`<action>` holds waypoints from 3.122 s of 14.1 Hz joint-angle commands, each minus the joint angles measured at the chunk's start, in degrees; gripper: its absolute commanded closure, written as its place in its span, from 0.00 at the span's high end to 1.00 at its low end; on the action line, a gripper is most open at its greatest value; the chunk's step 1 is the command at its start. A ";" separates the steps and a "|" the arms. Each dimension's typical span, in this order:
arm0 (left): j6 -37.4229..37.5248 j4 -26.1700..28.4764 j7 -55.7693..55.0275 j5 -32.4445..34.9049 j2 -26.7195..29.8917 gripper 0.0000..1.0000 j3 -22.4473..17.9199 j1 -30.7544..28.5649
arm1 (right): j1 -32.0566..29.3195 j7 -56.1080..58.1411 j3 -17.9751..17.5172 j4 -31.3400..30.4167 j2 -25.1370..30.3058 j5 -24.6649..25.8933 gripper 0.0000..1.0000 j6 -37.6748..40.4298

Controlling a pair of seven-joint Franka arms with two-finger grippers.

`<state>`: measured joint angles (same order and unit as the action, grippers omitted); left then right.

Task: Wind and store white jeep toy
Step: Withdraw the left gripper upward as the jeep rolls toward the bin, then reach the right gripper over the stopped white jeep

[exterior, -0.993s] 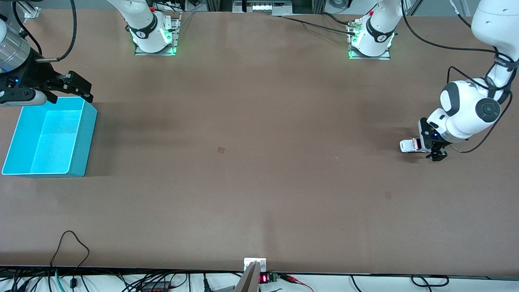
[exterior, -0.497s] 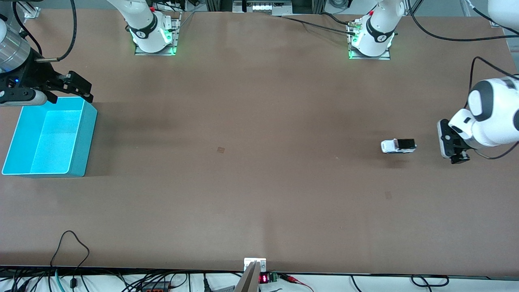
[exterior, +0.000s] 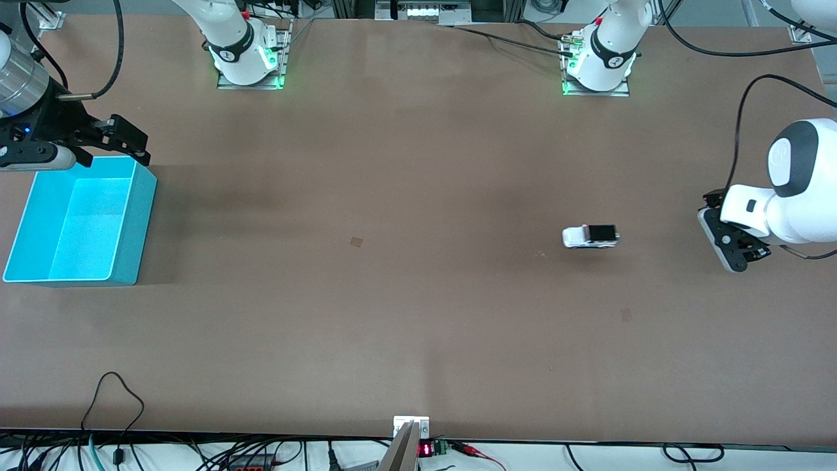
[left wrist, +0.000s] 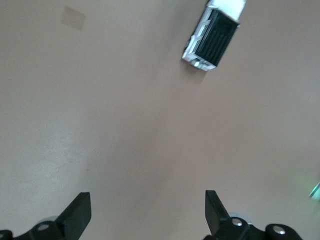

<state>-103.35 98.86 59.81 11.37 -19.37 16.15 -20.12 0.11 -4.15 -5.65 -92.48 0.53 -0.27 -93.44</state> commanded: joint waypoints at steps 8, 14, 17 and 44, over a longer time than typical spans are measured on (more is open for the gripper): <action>15.46 -12.37 -45.09 -4.60 2.31 1.00 3.21 6.48 | -0.02 0.72 0.20 -0.42 0.79 0.01 1.00 -0.34; 8.71 -8.08 -59.54 -10.92 12.32 1.00 -15.94 18.52 | 0.16 0.63 0.11 -0.42 0.79 0.09 1.00 -0.26; 1.95 -1.15 -59.72 -10.93 19.18 1.00 -18.79 20.82 | 0.07 0.81 0.11 -0.42 0.79 0.09 1.00 -0.17; 14.23 -4.99 -55.68 -10.58 19.37 1.00 -18.00 20.21 | 1.21 1.59 -0.07 -1.38 -2.63 0.01 1.00 0.80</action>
<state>-90.38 95.17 3.46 1.30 0.38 -1.51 -0.33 0.30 -3.62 -5.74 -93.41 -0.74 -0.27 -93.00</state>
